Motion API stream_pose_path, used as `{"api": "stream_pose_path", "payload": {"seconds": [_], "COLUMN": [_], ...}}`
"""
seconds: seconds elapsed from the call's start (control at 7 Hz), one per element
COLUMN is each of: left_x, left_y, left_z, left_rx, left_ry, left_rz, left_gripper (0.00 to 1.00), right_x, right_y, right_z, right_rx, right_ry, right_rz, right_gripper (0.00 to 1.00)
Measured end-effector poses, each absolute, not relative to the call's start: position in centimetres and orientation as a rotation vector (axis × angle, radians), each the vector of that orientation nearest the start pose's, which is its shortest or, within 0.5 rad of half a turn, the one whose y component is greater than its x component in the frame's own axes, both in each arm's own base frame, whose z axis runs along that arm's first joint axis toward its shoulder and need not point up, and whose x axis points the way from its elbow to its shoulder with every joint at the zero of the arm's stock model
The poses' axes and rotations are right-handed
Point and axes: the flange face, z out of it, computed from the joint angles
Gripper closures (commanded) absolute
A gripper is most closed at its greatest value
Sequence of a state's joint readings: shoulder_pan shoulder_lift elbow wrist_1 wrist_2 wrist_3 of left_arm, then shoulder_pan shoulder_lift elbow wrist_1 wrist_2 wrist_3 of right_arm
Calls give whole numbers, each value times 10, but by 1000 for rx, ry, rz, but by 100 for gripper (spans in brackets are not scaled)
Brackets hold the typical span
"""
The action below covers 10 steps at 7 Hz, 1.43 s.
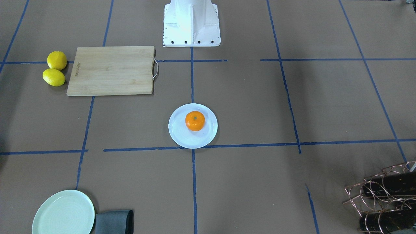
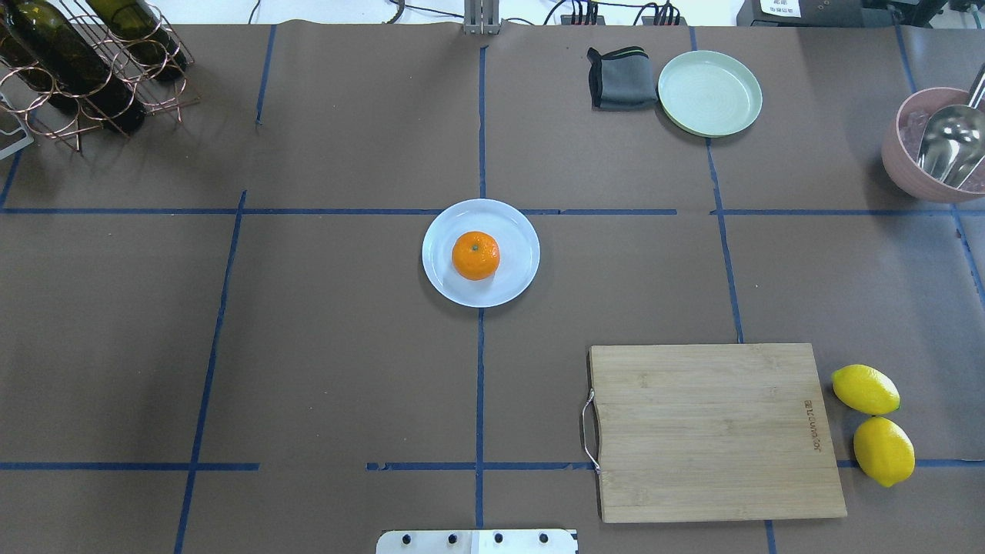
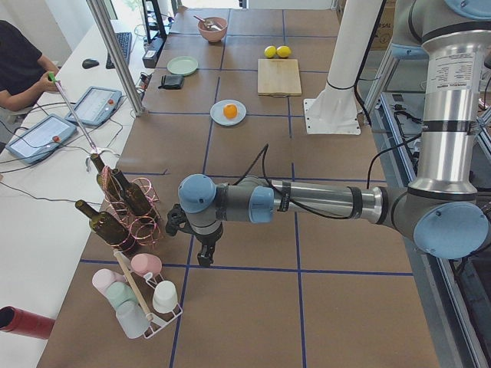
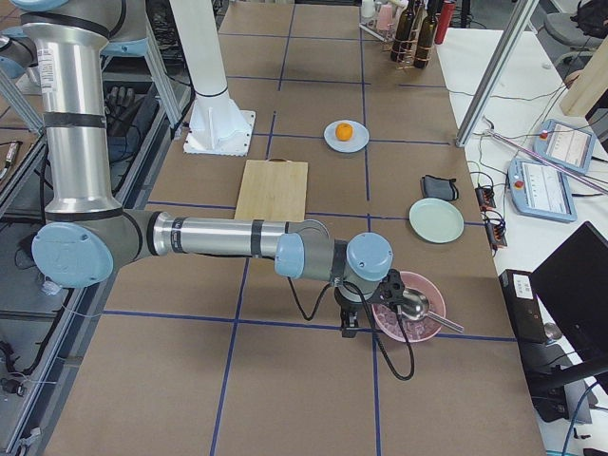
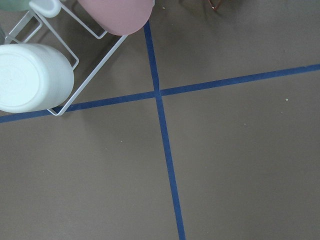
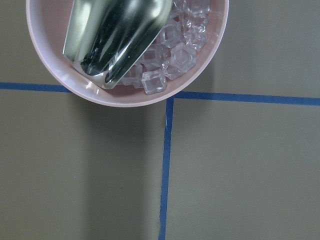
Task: Pick orange to plate
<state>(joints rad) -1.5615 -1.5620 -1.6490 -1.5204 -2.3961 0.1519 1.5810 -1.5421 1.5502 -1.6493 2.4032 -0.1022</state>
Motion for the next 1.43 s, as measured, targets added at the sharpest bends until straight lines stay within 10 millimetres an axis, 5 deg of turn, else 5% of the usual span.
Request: {"api": "stream_pose_path", "payload": {"seconds": [1.43], "left_x": [-55], "left_y": [-489], "left_z": [635], "left_rx": [64], "left_ry": [828], "left_rz": [155], "left_gripper": [0], "right_x": [65], "right_y": [-503], "right_z": [652], "right_rx": [23], "right_ry": [-830], "right_rz": [-75], "right_gripper": [0]}}
